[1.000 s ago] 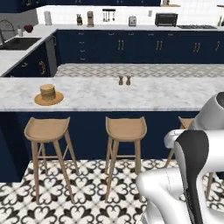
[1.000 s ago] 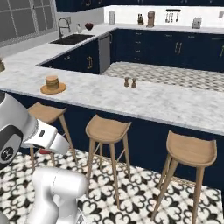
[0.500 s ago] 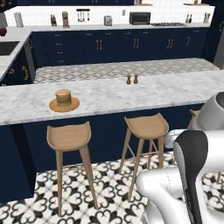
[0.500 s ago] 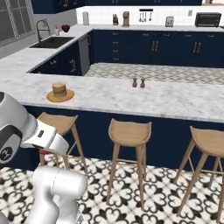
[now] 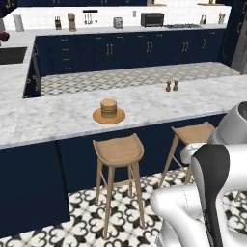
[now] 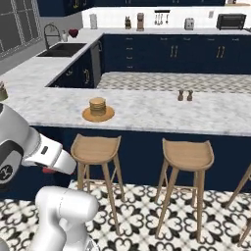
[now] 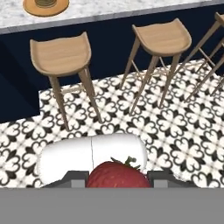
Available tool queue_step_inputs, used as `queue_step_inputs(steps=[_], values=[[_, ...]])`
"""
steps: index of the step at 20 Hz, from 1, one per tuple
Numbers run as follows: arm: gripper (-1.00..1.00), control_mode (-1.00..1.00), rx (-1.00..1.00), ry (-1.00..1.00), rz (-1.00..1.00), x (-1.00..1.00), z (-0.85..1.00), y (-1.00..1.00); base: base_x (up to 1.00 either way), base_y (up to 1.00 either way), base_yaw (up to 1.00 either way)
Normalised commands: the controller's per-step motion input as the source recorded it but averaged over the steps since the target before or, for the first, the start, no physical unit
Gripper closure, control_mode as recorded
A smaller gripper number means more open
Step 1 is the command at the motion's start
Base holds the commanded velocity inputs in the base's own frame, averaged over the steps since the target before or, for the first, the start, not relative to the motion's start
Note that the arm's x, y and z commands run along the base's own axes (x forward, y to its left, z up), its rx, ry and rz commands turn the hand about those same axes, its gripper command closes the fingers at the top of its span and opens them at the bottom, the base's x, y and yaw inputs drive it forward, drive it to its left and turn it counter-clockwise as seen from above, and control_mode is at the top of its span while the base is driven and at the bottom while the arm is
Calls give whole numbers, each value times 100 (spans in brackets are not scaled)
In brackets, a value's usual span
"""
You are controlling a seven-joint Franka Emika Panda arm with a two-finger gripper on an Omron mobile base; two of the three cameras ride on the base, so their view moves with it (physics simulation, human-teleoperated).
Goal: Take the strawberry from the fridge and place it on top of the pancake, located on the dining counter.
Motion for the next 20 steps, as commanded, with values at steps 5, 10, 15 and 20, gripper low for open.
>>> queue_step_inputs(steps=[5,10,15,20], values=[[100,100,0,0,0,0,0,0,67,83,5],[100,100,0,0,0,0,0,0,83,26,19],[100,100,0,0,0,0,0,0,68,0,1],[100,100,0,0,0,0,0,0,45,6,1]])
